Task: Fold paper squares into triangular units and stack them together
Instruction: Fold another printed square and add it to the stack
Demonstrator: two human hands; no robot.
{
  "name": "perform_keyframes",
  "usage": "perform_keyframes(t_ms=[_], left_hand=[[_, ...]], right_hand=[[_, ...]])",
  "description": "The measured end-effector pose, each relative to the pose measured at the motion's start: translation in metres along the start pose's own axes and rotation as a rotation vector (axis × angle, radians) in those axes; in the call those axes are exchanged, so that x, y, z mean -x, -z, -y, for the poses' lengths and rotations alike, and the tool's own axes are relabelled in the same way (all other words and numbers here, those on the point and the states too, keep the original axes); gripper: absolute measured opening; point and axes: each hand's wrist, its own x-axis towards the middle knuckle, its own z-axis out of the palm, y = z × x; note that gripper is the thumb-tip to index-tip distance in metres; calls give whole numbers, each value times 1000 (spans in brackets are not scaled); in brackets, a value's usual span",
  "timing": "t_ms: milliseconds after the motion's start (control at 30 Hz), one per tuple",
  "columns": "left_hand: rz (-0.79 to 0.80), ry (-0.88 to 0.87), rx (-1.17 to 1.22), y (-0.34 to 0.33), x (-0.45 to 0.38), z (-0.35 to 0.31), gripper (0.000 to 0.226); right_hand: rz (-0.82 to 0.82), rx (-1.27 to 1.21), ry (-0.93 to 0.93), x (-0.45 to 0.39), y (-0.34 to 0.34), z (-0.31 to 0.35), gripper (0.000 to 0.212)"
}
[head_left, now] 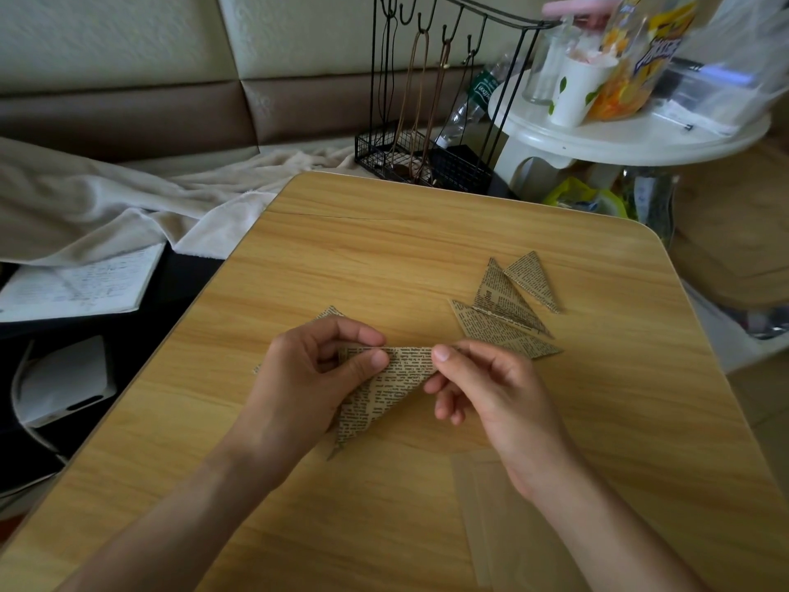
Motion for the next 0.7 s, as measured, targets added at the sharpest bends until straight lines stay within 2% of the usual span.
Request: perform_keyframes(t_ms=[700], left_hand=[[9,-19,-5,0,1,0,17]], right_hand=[[-37,-1,-16,3,-2,3,25]])
